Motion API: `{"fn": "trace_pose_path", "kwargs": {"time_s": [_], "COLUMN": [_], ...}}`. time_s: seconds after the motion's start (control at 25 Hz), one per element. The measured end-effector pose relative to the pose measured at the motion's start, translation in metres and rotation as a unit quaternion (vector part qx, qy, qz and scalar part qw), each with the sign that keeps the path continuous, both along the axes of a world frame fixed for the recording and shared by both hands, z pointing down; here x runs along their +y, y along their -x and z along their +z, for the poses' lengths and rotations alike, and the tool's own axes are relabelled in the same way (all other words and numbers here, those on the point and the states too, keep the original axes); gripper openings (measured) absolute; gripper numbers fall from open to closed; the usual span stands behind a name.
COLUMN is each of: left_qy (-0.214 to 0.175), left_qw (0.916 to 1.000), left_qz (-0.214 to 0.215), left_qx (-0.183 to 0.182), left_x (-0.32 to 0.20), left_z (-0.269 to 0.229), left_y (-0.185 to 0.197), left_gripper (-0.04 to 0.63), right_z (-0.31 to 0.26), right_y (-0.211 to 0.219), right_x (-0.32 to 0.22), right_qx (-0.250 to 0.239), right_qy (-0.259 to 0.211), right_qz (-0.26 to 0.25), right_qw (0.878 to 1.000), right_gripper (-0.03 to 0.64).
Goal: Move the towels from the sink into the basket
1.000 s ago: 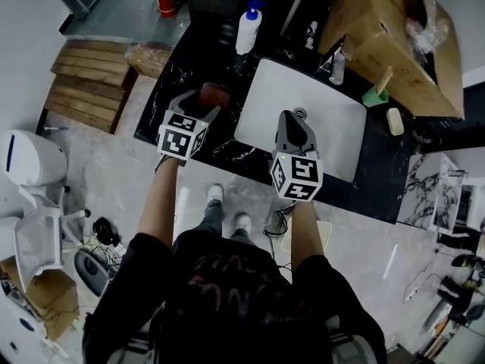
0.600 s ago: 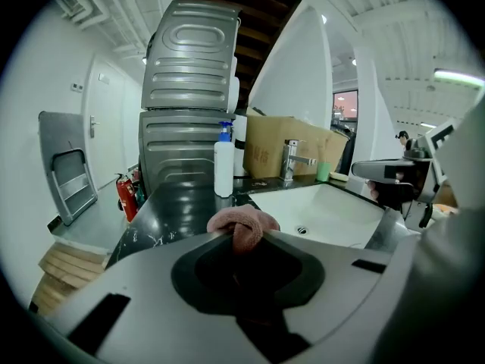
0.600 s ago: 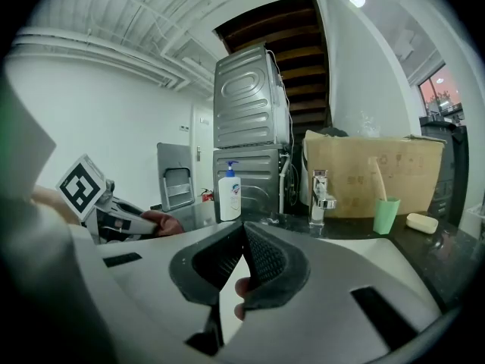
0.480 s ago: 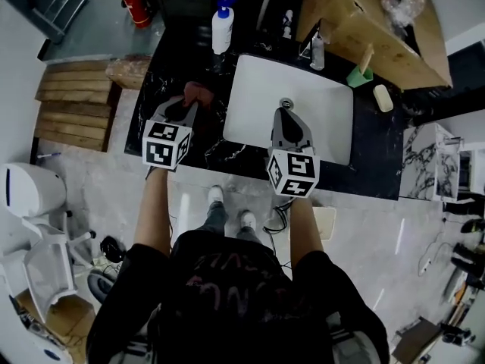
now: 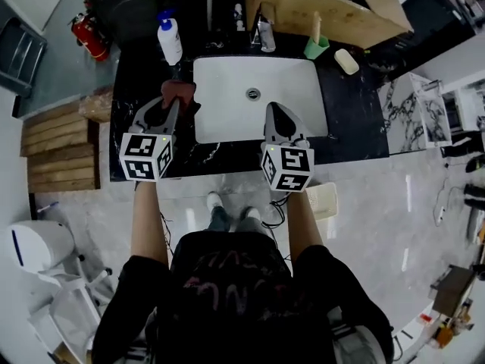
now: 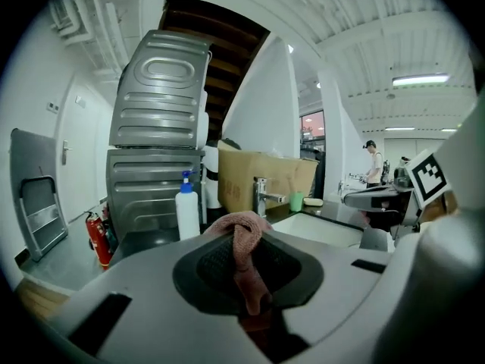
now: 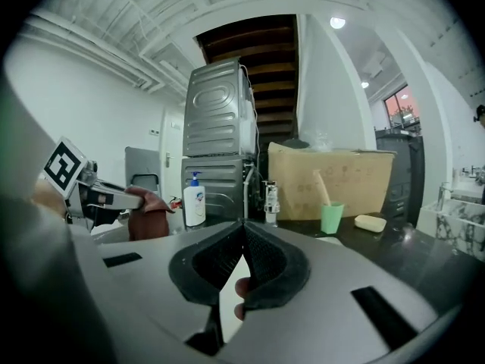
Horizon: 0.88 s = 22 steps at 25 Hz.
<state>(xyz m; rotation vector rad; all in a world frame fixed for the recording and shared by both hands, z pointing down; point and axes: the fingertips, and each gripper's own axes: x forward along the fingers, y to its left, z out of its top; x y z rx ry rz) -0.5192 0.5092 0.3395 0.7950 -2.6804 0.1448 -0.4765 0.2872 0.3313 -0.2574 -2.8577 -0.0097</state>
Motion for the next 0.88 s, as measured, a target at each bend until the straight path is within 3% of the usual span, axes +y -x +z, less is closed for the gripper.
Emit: {"fn": "trace_pose_path", "kwargs": {"time_s": [0.24, 0.44, 0.88], "left_qy": [-0.02, -0.027, -0.019], "left_qw": [0.9964, 0.9876, 0.944], "left_qz": [0.08, 0.152, 0.327], "left_qx": [-0.018, -0.026, -0.037], "left_x": [-0.074, -0.151, -0.348], "left_z": [-0.016, -0.027, -0.042], "left_y": [0.003, -0.008, -0.102], "left_gripper": [0.058, 0.058, 0.058], "right_z": [-0.012, -0.019, -0.025], "right_y": [-0.029, -0.067, -0.198], "right_x": [-0.066, -0.128, -0.284], "right_qx": [-0.015, -0.022, -0.035], "right_qy": [-0.008, -0.008, 0.002], "right_qz": [0.077, 0.147, 0.295], "right_qw": [0.997, 0.989, 0.955], "right_gripper": [0.015, 0.015, 0.015]}}
